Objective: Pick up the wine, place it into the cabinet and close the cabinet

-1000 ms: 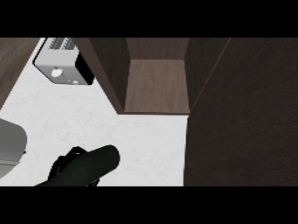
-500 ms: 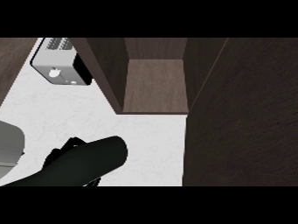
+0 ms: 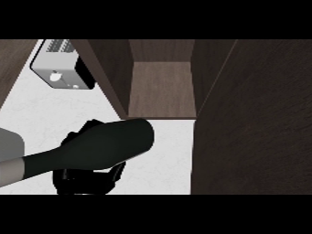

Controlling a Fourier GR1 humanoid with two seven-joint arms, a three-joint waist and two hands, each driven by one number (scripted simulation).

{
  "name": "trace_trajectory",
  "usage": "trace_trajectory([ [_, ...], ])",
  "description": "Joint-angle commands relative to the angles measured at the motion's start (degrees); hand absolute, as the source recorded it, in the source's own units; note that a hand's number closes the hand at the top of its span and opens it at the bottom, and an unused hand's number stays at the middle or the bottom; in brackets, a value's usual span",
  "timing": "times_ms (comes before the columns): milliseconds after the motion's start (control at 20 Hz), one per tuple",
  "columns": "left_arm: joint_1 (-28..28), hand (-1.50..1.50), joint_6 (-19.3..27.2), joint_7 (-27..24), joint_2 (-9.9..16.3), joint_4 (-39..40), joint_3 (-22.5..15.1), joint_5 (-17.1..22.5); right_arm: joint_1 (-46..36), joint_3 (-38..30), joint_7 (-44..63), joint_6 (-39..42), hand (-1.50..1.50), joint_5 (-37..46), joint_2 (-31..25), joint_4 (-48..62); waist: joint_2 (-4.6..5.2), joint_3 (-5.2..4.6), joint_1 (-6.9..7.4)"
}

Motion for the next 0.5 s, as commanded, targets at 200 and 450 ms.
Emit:
trace_trajectory([
  [200,-16.6,1.5,11.5,2.2,0.0,8.0,-1.1,-0.9,-3.0,4.3,1.4,-2.6,-1.5,5.1,2.0,0.2,0.1,-0.03,-0.26],
  [450,-22.0,1.5,14.1,-1.1,0.0,15.7,-2.2,-3.8,-0.8,0.4,-1.3,-0.2,-1.5,2.0,0.8,1.7,0.13,-0.02,-0.47],
])
